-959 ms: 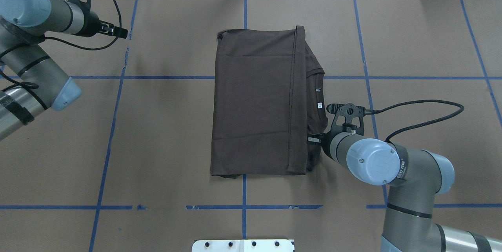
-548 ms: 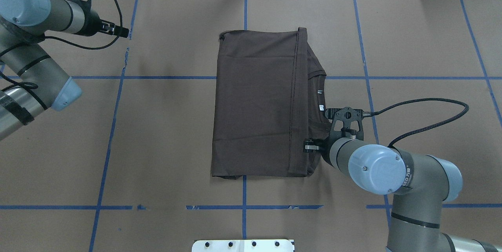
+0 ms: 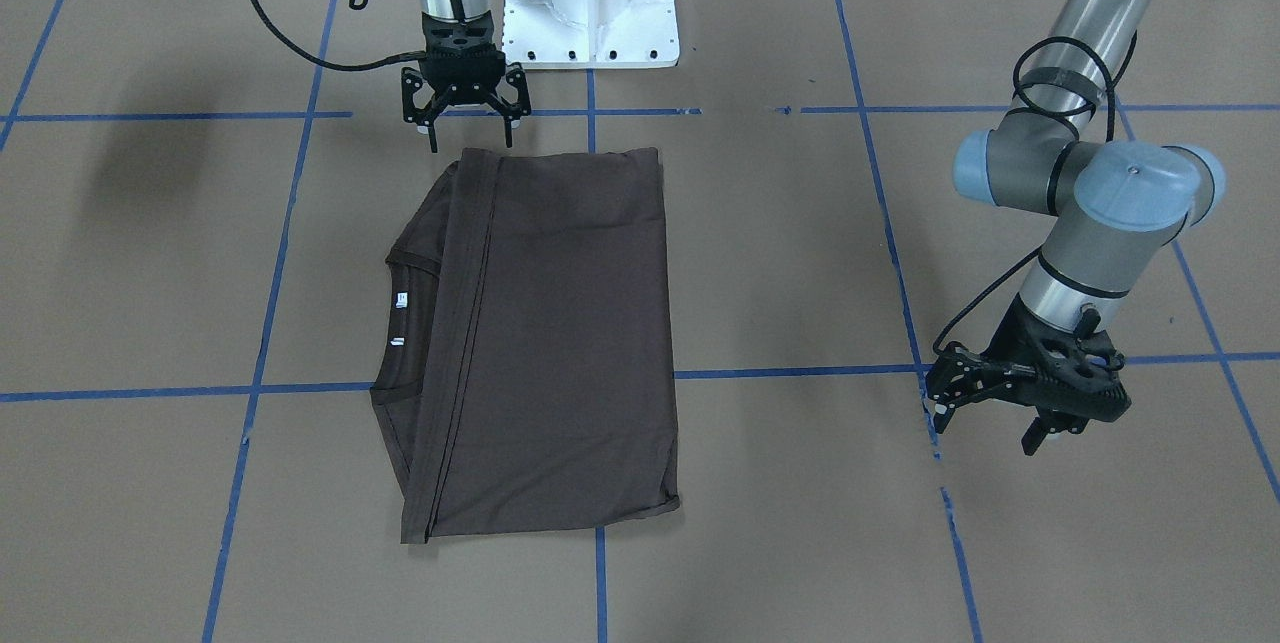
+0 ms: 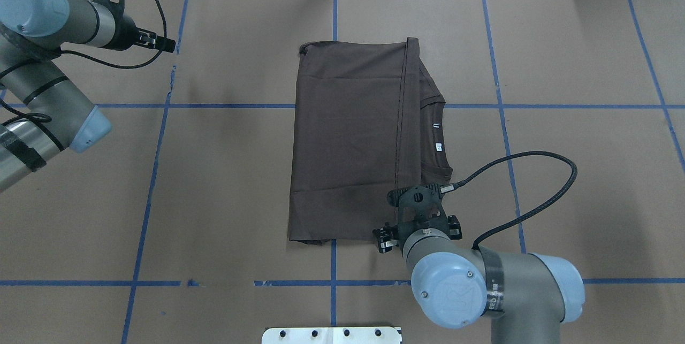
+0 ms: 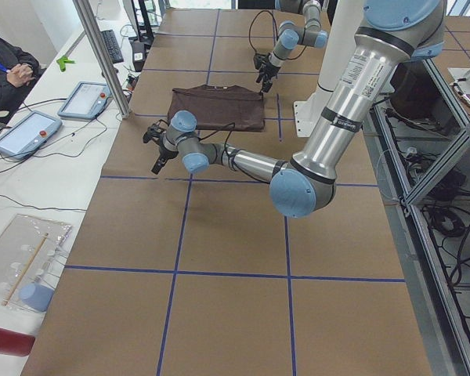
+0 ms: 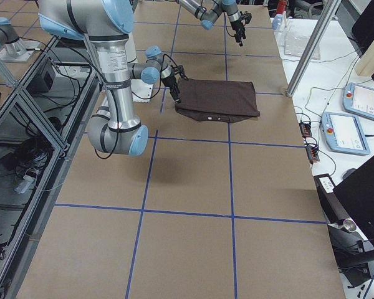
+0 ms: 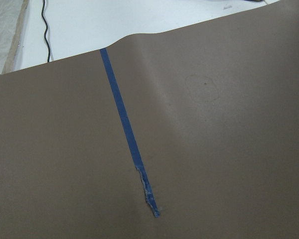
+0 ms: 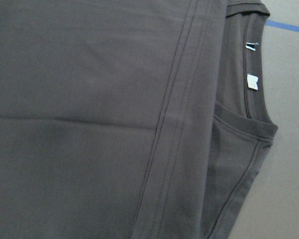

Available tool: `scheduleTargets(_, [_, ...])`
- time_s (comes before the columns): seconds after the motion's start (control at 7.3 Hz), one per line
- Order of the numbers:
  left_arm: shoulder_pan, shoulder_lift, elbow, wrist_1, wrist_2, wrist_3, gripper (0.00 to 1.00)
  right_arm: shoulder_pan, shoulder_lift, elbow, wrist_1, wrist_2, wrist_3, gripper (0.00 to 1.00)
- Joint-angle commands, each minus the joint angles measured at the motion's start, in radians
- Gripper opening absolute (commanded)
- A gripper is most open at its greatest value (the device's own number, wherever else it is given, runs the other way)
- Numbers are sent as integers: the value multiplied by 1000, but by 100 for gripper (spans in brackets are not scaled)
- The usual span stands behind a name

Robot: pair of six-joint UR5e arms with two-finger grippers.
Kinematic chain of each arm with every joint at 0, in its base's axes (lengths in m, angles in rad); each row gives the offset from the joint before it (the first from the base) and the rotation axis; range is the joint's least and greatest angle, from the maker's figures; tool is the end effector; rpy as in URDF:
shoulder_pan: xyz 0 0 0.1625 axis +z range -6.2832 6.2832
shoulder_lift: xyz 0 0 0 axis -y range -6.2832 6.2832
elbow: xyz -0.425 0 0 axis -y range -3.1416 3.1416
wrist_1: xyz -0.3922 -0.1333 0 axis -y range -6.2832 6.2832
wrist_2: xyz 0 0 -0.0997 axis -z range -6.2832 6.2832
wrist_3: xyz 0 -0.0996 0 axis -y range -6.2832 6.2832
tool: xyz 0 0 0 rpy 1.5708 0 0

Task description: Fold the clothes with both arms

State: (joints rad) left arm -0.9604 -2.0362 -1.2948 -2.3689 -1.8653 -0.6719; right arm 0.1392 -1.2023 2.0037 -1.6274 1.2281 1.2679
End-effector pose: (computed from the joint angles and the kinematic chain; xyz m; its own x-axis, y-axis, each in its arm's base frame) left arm 0.3216 -0.6419 0.4377 0.7015 0.3037 -0.6447 0.1546 0.8182 0.5537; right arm -0.5342 -0.2432 0.2786 0.8012 -0.1714 0.5733 -0.1228 0.8905 0.4380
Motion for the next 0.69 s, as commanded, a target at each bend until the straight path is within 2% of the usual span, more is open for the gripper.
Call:
scheduleTargets(0.0, [0, 13, -1, -4, 0, 0, 100, -21, 26, -51, -17, -53, -111, 59])
scheduleTargets(0.14, [0, 13, 0, -4, 0, 0, 100, -20, 26, -54, -17, -58, -193, 41])
scheduleTargets(0.55, [0, 14, 2, -6, 0, 0, 100, -21, 26, -52, -16, -55, -241, 36])
